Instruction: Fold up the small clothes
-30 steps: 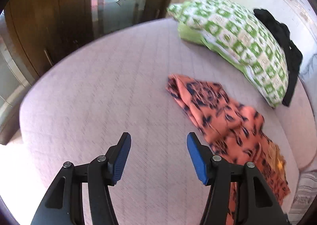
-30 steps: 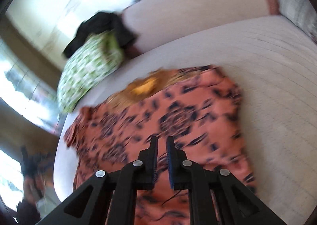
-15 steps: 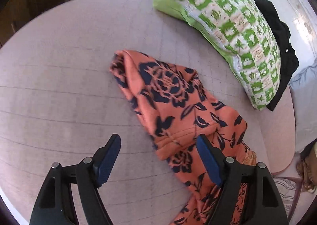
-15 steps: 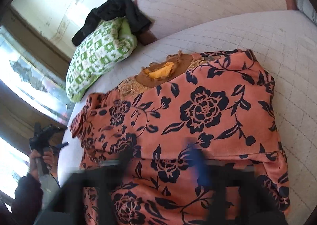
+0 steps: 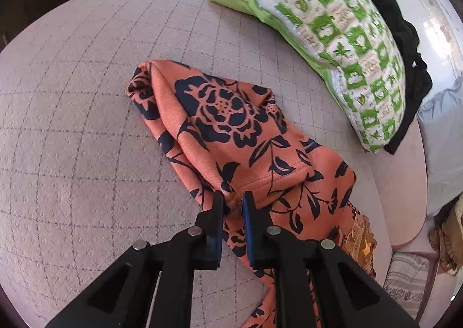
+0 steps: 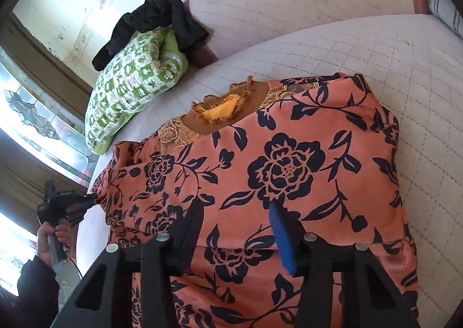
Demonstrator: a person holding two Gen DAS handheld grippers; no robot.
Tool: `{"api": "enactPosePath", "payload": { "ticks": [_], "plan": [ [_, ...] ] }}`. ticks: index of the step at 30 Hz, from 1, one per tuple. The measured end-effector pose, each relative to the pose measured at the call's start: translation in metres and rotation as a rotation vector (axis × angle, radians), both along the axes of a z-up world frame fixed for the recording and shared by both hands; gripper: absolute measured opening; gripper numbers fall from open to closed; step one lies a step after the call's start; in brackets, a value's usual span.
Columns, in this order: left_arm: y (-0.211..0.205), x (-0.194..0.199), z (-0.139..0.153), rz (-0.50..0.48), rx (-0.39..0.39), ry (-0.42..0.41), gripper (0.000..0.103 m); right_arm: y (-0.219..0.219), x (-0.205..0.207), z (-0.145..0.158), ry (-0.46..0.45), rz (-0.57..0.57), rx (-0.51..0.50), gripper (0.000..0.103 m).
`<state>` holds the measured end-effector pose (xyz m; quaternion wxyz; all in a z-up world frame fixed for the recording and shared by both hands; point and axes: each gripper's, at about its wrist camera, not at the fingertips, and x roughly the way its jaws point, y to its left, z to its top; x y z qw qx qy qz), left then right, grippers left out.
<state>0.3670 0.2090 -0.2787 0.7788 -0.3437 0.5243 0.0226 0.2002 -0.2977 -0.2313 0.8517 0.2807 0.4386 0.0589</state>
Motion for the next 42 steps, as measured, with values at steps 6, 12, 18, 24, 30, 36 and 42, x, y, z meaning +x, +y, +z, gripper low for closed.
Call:
{"api": "enactPosePath", "payload": {
  "ticks": [6, 12, 18, 24, 30, 36, 42],
  "plan": [
    [0.012, -0.001, -0.013, 0.080, -0.083, 0.036, 0.043, -0.002, 0.000, 0.001, 0.008, -0.002, 0.003, 0.050],
    [0.000, -0.002, 0.001, 0.050, 0.019, 0.009, 0.012, 0.000, -0.002, 0.004, -0.012, -0.003, -0.021, 0.050],
    [-0.002, -0.011, 0.034, 0.006, 0.050, -0.010, 0.009, 0.003, -0.002, 0.009, -0.027, 0.010, -0.023, 0.050],
    [0.006, -0.026, 0.045, -0.012, 0.089, 0.026, 0.009, 0.002, -0.006, 0.017, -0.048, 0.008, -0.018, 0.050],
    [0.005, -0.030, 0.045, 0.016, 0.047, -0.023, 0.009, -0.004, -0.011, 0.016, -0.043, -0.007, -0.005, 0.050],
    [-0.001, -0.018, 0.029, 0.038, -0.002, 0.005, 0.015, -0.003, -0.008, 0.015, -0.042, -0.003, -0.015, 0.050],
    [-0.001, -0.013, 0.015, 0.066, -0.016, 0.009, 0.034, -0.002, -0.002, 0.008, -0.015, -0.006, -0.014, 0.050]
  ]
}}
